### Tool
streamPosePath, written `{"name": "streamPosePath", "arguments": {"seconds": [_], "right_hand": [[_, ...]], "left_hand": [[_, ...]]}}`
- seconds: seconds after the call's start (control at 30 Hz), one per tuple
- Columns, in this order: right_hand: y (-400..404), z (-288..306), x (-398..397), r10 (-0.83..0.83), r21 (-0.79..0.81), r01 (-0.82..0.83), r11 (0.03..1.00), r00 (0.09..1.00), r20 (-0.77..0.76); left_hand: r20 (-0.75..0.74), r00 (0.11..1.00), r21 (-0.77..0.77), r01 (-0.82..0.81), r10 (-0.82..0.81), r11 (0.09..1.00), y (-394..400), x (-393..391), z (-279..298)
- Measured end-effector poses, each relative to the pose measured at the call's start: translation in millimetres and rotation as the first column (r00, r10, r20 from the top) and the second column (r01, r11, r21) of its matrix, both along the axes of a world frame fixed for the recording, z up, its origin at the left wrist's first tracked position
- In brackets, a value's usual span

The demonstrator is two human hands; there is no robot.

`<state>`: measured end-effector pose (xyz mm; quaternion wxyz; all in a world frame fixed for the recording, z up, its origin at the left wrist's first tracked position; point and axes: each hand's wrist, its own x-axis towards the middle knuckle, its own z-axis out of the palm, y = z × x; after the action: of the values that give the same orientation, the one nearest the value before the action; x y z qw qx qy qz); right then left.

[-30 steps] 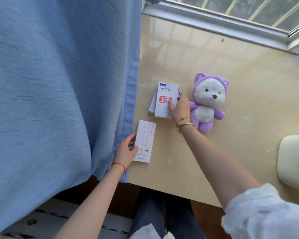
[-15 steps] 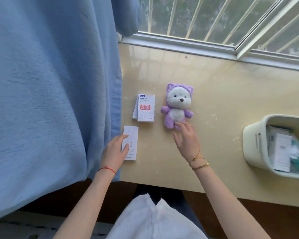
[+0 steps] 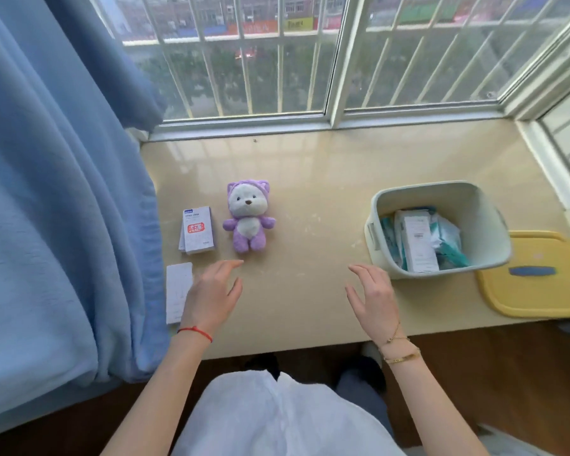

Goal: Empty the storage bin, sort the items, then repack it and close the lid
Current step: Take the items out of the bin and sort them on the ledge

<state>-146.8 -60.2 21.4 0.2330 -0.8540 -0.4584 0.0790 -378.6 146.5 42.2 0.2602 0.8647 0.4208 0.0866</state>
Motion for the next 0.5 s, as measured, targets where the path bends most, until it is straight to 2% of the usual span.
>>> {"name": "streamPosePath", "arguments": {"seconds": [0.13,0.3,0.5], "right_hand": [[-51,10,59,-0.035,0.006,0.035,0.999,0.999,-0.006],[-106,14,149,-0.035,-0.018,0.034,0.999,0.999,-0.009],[-144,1,257,-0.061,-0.096,0.056,0.994,0.997,-0.048]], "left_hand": [[0.054,0.997,0.015,0.052,-0.052,0.999,-40,64,8],[0.101,0.995,0.059,-0.012,0.006,0.998,-94,153,10],[0.134,0.989,-0.008,-0.065,0.065,0.998,-149,255,2]]}}
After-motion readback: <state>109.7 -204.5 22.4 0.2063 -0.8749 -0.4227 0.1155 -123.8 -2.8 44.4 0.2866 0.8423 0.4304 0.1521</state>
